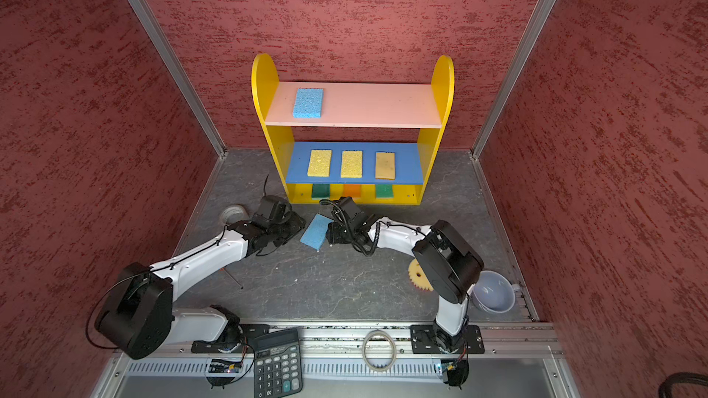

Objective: Place and organize the cleaning sponges onto the shelf
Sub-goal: 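Withdraw the right gripper from the shelf while the left gripper descends to the blue sponge, then close the right gripper on the blue sponge beside the left gripper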

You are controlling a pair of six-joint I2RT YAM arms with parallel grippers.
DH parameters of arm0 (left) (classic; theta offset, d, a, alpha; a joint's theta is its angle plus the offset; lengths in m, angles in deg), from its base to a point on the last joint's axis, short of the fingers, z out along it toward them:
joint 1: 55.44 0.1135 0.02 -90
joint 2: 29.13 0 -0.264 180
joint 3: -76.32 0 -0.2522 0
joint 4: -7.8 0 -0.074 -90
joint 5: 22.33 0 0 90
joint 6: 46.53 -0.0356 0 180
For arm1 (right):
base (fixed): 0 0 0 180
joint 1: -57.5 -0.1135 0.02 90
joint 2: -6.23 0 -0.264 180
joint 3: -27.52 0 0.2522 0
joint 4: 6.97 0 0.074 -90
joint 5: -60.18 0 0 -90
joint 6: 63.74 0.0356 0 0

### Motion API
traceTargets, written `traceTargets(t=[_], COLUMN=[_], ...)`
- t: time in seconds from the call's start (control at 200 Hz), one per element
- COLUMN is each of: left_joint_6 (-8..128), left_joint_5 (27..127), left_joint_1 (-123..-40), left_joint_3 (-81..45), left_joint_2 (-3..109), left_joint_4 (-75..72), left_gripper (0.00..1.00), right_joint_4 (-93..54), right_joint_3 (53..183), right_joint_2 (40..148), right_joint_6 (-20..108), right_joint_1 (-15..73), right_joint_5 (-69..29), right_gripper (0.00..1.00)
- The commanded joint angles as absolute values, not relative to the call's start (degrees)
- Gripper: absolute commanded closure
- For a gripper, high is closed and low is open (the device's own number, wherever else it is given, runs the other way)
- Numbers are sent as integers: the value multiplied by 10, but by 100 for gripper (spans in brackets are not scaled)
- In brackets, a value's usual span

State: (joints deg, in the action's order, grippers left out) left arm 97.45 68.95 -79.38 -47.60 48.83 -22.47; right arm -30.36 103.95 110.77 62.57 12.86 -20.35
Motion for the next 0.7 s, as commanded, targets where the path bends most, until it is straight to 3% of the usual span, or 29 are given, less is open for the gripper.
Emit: traceTargets(t=[0.0, 0.125, 0.286, 0.696], left_joint_6=[959, 969, 972, 1013], left_joint_5=[712, 733, 743, 768], left_joint_1=[-777, -779, -781, -842], left_joint_3=[-494, -496, -508, -531], left_joint_2=[519, 550, 566, 598], left_joint_4=[-209, -174, -146, -106], left_gripper=[55, 59, 59, 61], right_joint_4=[-262, -259, -291, -339], right_joint_3=[1065, 1080, 1118, 1168], right_joint_2=[1134, 1155, 1188, 1218], right_joint_6=[662, 677, 689, 672], right_joint_1=[120, 118, 118, 127], right_joint_5=[-196, -217, -235, -274], right_gripper=[45, 53, 55, 51])
